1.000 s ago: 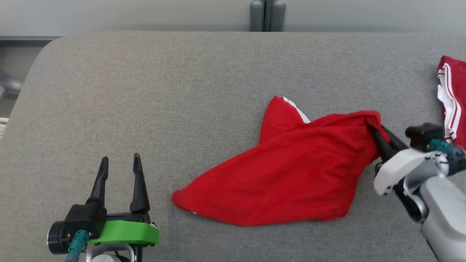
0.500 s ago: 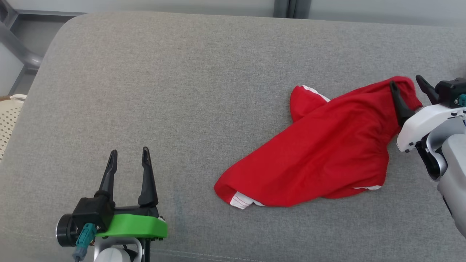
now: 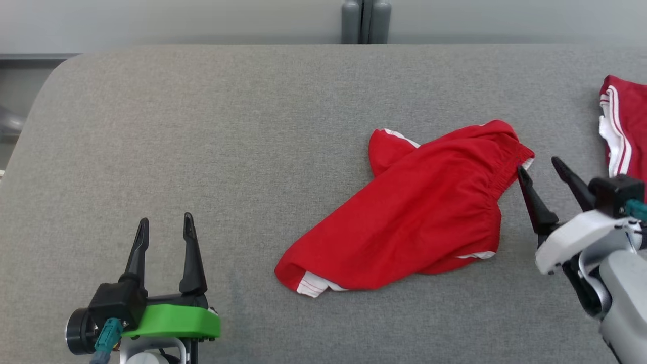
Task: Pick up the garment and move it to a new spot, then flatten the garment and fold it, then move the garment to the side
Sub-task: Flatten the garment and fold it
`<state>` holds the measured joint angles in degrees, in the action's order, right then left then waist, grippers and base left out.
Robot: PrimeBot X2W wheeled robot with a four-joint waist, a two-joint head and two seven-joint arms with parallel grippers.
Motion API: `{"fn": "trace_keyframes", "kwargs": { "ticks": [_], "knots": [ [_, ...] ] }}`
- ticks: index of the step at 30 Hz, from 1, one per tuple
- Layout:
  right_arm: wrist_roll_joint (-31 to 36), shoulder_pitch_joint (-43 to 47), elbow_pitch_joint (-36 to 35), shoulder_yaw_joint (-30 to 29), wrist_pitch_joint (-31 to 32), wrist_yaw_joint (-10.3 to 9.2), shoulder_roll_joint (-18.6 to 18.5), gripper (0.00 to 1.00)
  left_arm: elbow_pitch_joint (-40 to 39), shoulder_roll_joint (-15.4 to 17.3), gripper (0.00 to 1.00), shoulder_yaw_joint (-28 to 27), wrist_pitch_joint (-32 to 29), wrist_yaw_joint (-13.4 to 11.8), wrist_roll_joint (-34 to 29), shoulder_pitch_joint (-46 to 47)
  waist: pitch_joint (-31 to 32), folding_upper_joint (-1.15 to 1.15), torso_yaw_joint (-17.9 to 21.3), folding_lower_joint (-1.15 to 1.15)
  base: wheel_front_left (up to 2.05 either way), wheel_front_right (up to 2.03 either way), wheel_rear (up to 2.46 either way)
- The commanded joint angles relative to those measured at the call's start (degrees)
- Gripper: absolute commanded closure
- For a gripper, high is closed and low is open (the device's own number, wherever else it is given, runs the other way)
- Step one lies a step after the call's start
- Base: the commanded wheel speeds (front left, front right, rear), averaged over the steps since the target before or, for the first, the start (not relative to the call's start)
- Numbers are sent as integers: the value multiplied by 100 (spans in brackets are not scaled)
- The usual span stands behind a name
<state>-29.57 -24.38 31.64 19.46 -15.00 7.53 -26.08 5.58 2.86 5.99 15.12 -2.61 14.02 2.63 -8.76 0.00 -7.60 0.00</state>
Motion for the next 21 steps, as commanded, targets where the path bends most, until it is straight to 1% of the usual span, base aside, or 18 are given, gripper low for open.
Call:
{"fn": "trace_keyframes", "kwargs": {
  "ticks": [1,6,10,14,21],
  "knots": [
    [-15,312,-214,-13,-20,-10,-23,0,-27,9,0,-16,-1,-1,-30,-86,107,0,124,0,0,0,0],
    [-18,1192,-861,-26,-21,-10,-4,0,-53,9,0,-20,-1,-3,-24,-124,125,0,188,0,0,0,0],
    [-55,1656,-1165,128,-20,-10,43,0,-62,9,0,-13,-1,0,-25,-132,112,0,211,0,0,0,0],
    [-32,1717,-1192,320,-7,-10,19,0,-66,9,0,53,-1,15,-25,-63,38,0,160,0,0,0,0],
    [-46,1431,-870,697,13,-10,-55,0,-51,10,0,112,-1,-3,-14,47,-88,0,-48,0,0,0,0]
  ]
}}
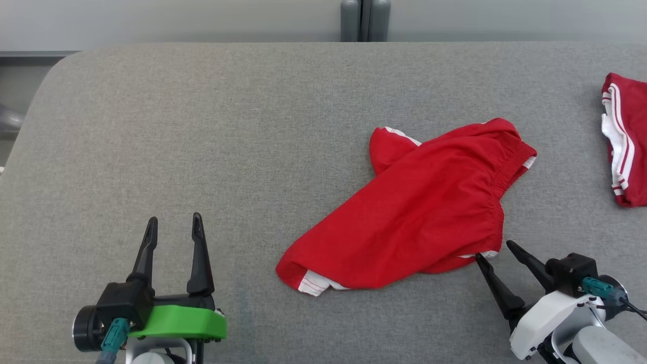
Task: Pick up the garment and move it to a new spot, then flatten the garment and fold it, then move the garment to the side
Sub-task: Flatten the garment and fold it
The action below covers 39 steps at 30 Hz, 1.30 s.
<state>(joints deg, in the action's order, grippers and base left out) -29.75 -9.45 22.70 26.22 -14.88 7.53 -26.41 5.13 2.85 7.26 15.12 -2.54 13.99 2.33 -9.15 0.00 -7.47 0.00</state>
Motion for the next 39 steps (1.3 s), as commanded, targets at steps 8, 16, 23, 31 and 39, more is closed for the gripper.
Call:
{"fn": "trace_keyframes", "kwargs": {
  "ticks": [8,16,23,31,39],
  "knots": [
    [-253,-340,205,390,-21,-10,-114,100,17,10,0,7,-1,-49,34,73,-95,0,-148,0,0,0,0],
    [-353,274,-495,19,-31,-10,-263,100,88,11,0,-86,-1,-30,53,-85,114,0,113,0,0,0,0],
    [-397,759,-954,-437,132,-10,-354,94,56,11,0,-68,-1,-42,43,-127,162,0,332,0,0,0,0],
    [-194,922,-1267,-918,110,-10,-159,0,143,11,0,-36,-1,21,3,-138,223,0,335,0,0,0,0],
    [109,1144,-1776,-1519,19,-9,287,0,303,10,0,319,-1,203,-101,-253,276,0,333,0,0,0,0]
  ]
}}
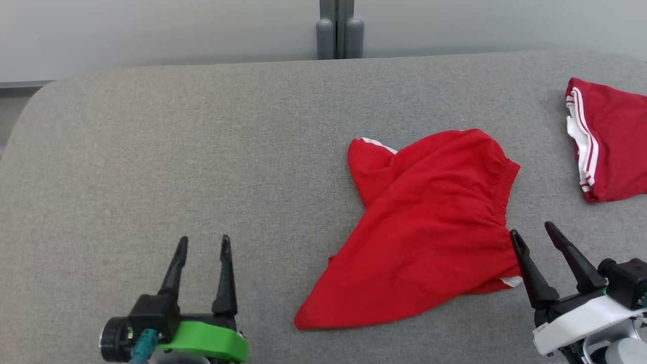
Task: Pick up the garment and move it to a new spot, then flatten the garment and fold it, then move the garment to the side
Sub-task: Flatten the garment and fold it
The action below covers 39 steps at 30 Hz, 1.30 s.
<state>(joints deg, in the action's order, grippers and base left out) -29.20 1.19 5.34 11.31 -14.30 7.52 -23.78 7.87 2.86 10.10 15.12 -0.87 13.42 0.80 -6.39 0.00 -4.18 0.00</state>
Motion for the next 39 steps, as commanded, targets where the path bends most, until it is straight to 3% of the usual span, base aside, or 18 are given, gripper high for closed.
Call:
{"fn": "trace_keyframes", "kwargs": {
  "ticks": [1,14,25,26,27,28,39],
  "knots": [
    [87,106,-84,-60,-44,-8,79,0,73,9,0,120,-1,67,-79,-109,-1,0,12,0,0,0,0],
    [325,53,-290,-187,-63,-8,276,0,1001,14,0,1463,-1,640,-705,-164,-161,0,220,0,0,0,0],
    [302,-15,-283,-219,-81,-8,238,0,1767,34,0,1516,-1,728,-776,109,-278,0,367,0,0,0,0],
    [304,-25,-285,-213,-83,-8,237,0,1830,31,7,1504,-1,734,-753,167,-286,0,377,0,0,0,0],
    [310,-32,-291,-208,-82,-8,239,0,1840,28,59,1471,-1,734,-710,230,-291,0,384,0,0,0,0],
    [325,-37,-299,-206,-81,-8,244,0,1845,25,100,1440,-1,737,-665,302,-294,0,389,0,0,0,0],
    [323,-150,-278,-294,-86,-8,290,0,1881,18,100,1181,-1,742,-616,990,-452,0,448,0,0,0,0]
  ]
}}
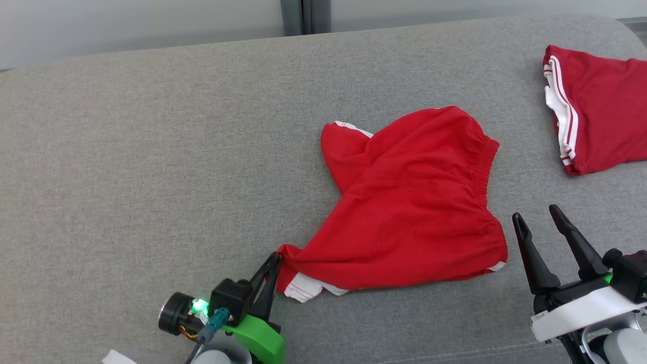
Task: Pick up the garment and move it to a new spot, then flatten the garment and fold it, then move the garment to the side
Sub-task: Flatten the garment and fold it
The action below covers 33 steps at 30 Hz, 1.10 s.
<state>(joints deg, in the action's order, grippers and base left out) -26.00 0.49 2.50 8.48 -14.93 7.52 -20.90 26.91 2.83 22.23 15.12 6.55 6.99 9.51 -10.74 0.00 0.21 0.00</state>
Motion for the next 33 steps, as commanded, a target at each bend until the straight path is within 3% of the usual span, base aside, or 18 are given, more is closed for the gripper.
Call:
{"fn": "trace_keyframes", "kwargs": {
  "ticks": [1,13,14,15,23,33],
  "knots": [
    [3,-85,18,-14,-21,-9,13,0,-28,28,100,-72,-1,2,8,177,-28,0,16,0,0,0,0],
    [54,-267,246,10,-28,-9,119,0,457,80,100,-557,0,-7,-63,1111,-91,0,180,0,0,0,0],
    [50,-285,269,24,-28,-9,127,0,513,71,71,-558,-1,-4,-64,1120,-75,0,192,0,0,0,0],
    [47,-295,280,28,-28,-9,139,0,525,67,0,-570,-1,-11,-73,1128,-64,0,198,0,0,0,0],
    [90,-227,318,-77,-30,-8,273,0,224,35,0,-854,-1,-114,89,741,181,0,139,0,0,0,0],
    [279,12,181,-256,-30,-9,497,0,-1017,21,0,-1628,-1,-264,157,-251,595,0,-56,0,0,0,0]
  ]
}}
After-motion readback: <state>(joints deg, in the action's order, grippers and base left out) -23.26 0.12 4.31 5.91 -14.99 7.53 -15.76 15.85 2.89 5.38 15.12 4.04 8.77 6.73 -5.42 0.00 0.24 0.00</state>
